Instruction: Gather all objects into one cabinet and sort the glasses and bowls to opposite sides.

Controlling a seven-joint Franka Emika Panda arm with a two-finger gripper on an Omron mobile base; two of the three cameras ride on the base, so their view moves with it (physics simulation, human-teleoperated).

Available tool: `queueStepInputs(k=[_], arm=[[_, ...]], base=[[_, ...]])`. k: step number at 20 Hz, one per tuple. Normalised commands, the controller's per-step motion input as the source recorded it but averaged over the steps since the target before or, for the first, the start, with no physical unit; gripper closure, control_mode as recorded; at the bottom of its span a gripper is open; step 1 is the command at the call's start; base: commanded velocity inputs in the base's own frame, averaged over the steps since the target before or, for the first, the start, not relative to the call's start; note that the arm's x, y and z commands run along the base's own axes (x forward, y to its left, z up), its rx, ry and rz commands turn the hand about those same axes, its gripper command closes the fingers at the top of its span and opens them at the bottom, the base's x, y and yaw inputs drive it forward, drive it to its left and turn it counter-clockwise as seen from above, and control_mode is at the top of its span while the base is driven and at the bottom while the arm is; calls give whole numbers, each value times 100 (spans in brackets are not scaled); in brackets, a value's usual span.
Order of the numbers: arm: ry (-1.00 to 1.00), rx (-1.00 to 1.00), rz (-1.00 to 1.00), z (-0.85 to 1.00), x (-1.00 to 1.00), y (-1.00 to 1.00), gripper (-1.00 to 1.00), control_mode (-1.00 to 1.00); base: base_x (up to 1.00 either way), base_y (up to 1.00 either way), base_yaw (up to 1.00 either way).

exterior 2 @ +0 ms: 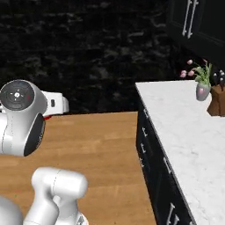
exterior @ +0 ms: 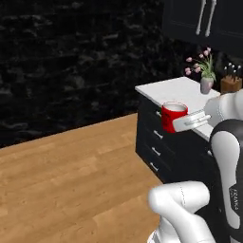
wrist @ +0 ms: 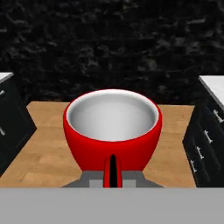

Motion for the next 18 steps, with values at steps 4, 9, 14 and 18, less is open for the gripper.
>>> queueStepInputs(k=[4,9,14,18], arm=[[0,0,0,0,0,0,100,100],[0,0,0,0,0,0,100,100],[0,0,0,0,0,0,100,100],[0,0,0,0,0,0,100,100]], base=[[-22,1,100],[-18,7,100],[-6,18,99],[0,21,96]])
